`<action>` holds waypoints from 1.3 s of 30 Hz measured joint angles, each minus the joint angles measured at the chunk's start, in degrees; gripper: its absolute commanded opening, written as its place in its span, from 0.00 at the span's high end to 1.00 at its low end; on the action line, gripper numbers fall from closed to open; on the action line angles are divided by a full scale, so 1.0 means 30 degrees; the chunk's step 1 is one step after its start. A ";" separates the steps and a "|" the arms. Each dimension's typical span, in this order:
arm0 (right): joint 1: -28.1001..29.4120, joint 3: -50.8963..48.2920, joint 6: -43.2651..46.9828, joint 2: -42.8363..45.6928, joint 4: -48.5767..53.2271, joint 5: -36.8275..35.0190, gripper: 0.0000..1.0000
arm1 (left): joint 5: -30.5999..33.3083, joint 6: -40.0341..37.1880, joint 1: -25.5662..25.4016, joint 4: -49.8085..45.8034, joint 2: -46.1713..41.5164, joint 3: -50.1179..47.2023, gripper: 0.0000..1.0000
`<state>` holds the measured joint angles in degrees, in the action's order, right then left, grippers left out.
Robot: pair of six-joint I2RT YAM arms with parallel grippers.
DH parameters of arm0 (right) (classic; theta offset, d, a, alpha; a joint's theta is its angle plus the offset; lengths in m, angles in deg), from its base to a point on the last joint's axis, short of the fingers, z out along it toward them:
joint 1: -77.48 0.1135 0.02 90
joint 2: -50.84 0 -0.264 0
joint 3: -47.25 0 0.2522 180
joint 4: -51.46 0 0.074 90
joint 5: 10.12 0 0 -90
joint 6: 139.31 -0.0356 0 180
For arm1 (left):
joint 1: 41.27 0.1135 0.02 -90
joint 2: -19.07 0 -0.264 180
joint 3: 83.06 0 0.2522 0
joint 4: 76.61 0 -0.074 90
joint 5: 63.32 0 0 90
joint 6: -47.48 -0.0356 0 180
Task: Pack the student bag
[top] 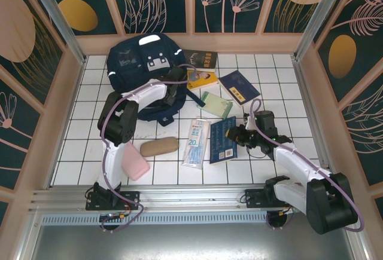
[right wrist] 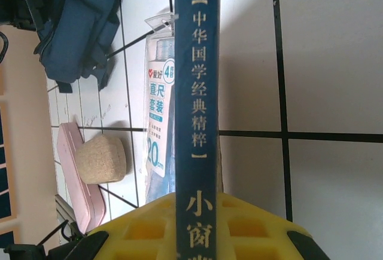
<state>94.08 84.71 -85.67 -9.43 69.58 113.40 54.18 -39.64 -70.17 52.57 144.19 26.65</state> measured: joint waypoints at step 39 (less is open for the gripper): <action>0.0000 0.2878 -0.0576 0.1741 0.1683 -0.1297 1.00 | -1.0061 0.6958 0.2674 0.0685 -0.7606 0.0831 1.00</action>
<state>94.08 93.34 -87.40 -4.20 74.63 109.51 24.00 -18.77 -62.15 54.62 121.37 29.14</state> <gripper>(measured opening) 0.125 0.063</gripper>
